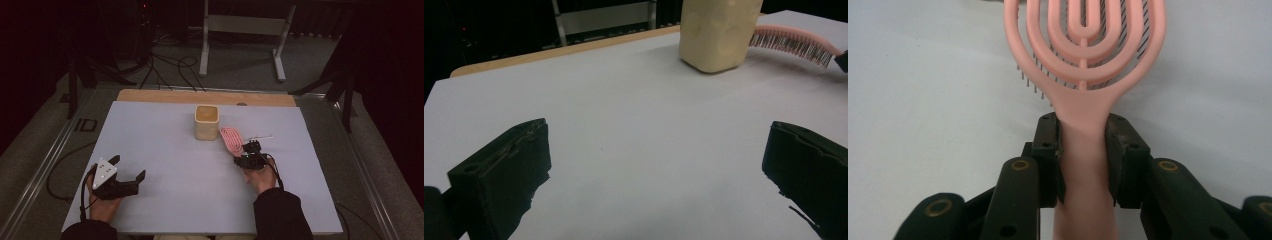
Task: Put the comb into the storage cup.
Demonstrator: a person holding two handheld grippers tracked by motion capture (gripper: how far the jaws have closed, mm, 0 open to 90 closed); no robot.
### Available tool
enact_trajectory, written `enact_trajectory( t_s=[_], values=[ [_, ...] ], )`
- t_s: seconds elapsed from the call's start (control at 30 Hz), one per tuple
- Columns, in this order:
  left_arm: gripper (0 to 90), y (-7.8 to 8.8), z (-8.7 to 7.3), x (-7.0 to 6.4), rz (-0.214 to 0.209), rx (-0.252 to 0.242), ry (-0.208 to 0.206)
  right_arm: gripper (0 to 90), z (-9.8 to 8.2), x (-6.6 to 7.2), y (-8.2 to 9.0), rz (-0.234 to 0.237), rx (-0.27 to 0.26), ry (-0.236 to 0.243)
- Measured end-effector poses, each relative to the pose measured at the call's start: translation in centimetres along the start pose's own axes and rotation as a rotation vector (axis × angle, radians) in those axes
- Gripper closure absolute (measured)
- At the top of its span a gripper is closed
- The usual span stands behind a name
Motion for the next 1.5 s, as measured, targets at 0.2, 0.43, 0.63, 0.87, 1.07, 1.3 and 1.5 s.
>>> enact_trajectory(
  t_s=[0.2,0.43,0.63,0.87,1.07,1.3,1.5],
  values=[
    [0.0,0.0,0.0,0.0,-0.001,0.002,0.000,69.7,0.1,-0.1,0.6,0.005,-0.024,0.020],
    [0.1,0.0,0.0,0.0,-0.001,0.003,0.000,69.7,0.2,-0.2,1.3,0.011,-0.052,0.030],
    [0.0,0.0,0.0,0.0,-0.001,0.003,-0.001,69.7,0.3,-0.4,1.8,0.019,-0.073,0.029],
    [0.0,-0.1,0.0,0.0,-0.002,0.006,-0.002,69.7,0.3,-0.3,2.2,0.027,-0.104,0.032],
    [0.0,-0.1,0.0,0.0,-0.002,0.009,-0.004,69.7,0.4,-0.3,2.6,0.032,-0.128,0.039],
    [0.0,-0.1,-0.1,-0.1,-0.002,0.010,-0.002,69.7,0.4,-0.3,3.0,0.045,-0.157,0.051],
    [0.0,-0.1,-0.1,-0.1,0.000,0.011,0.000,69.7,0.4,-0.1,3.4,0.043,-0.194,0.071]
  ],
)
Point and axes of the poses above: each handheld gripper's, and its own axes: y roughly backward along the jaws, z roughly out of its top, x roughly to its left, the point moved 1 cm from there along -y, roughly forward along the jaws, and after that the axes turned 9 degrees about -x, right-handed, at the moved point
